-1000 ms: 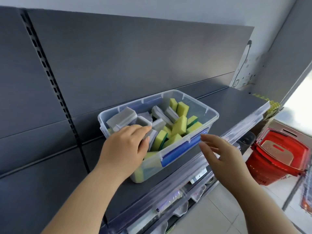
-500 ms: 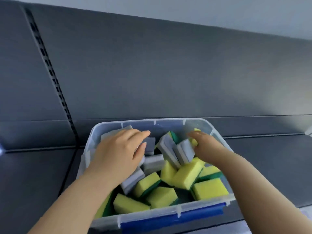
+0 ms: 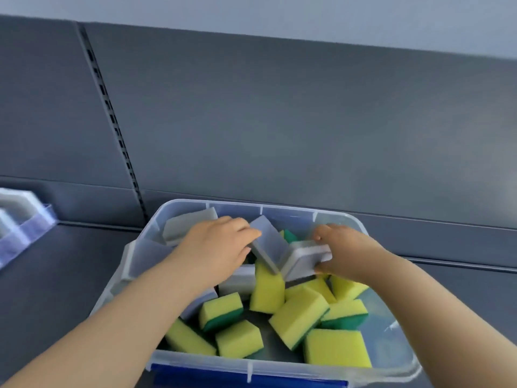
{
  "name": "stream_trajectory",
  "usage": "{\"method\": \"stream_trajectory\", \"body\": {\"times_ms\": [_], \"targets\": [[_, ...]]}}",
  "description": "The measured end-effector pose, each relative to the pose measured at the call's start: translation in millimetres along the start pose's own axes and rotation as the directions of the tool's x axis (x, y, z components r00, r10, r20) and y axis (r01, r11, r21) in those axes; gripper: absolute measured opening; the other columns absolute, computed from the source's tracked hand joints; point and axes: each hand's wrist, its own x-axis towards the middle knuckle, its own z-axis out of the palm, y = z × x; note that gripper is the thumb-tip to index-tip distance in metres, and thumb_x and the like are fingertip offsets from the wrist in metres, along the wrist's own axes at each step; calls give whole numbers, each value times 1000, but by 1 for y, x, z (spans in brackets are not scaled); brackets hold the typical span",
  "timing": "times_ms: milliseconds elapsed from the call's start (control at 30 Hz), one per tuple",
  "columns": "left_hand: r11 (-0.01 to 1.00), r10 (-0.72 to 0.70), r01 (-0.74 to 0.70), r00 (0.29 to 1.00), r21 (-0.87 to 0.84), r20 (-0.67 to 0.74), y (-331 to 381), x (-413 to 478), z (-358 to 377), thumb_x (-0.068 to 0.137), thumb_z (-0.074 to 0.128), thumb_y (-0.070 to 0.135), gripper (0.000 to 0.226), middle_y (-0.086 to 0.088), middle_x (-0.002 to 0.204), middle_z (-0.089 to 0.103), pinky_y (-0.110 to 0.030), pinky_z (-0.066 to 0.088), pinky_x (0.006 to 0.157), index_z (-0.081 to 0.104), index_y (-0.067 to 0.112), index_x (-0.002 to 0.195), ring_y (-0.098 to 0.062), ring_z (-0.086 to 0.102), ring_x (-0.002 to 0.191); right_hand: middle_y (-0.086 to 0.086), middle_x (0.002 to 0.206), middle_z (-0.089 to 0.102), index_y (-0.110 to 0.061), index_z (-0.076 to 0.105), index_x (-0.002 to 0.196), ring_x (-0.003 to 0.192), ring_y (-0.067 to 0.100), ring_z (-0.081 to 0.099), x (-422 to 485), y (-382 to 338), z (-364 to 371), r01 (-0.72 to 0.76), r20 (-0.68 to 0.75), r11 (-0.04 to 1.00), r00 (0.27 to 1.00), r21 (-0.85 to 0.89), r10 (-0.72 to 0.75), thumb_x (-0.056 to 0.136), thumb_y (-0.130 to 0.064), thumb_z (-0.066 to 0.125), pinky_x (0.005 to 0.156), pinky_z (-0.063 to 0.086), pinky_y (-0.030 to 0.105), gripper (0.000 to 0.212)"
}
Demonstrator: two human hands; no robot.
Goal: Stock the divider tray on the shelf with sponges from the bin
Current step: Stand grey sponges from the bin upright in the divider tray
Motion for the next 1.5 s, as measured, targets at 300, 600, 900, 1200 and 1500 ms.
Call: {"method": "stream_trajectory", "body": {"times_ms": [300, 600, 900, 1200, 1500], "targets": [[985, -64, -13, 902, 175, 428, 9, 69, 36, 83, 63, 39, 71, -4, 141, 34, -42, 40, 92, 26, 29, 142, -27, 38, 125, -3, 116, 56, -28, 38, 134, 100, 17, 53, -72, 10, 1, -101, -207, 937, 962, 335, 178, 87, -35, 57, 80, 39, 23, 51], [988, -107, 123, 982, -96, 157, 7, 78, 29, 80, 64, 47, 49, -2, 111, 58, -35, 42, 78, 40, 22, 115, -27, 55, 101, -7, 106, 46, -31, 46, 120, 88, 13, 48, -90, -11, 14, -138, -347, 967, 915, 215, 208, 94, -38, 38, 68, 46, 24, 28], [715, -317, 364, 930, -598, 187, -26, 11, -33, 74, 75, 33, 52, 11, 104, 56, -21, 45, 74, 45, 43, 116, -7, 56, 91, -17, 111, 38, -30, 54, 114, 87, 7, 48, -87, -32, 4, 38, -337, 917, 936, 397, 107, 88, -31, 59, 73, 33, 13, 27], [707, -276, 479, 864, -519, 421, -13, -37, -19, 72, 74, 30, 111, 11, 129, 33, -28, 44, 90, -13, 63, 131, -14, 46, 108, -15, 129, 18, -36, 32, 135, 104, 6, 40, -83, -53, 15, 44, -42, 908, 999, 416, -30, 74, -31, 72, 86, 34, 10, 74], [601, -498, 520, 837, -607, 225, -9, -41, -24, 74, 76, 27, 67, 13, 112, 56, -28, 47, 81, 32, 43, 122, -8, 56, 99, -6, 116, 50, -36, 41, 106, 74, 12, 67, -72, -36, 19, -43, -138, 548, 948, 836, 286, 76, -30, 74, 58, 49, 17, 45]]}}
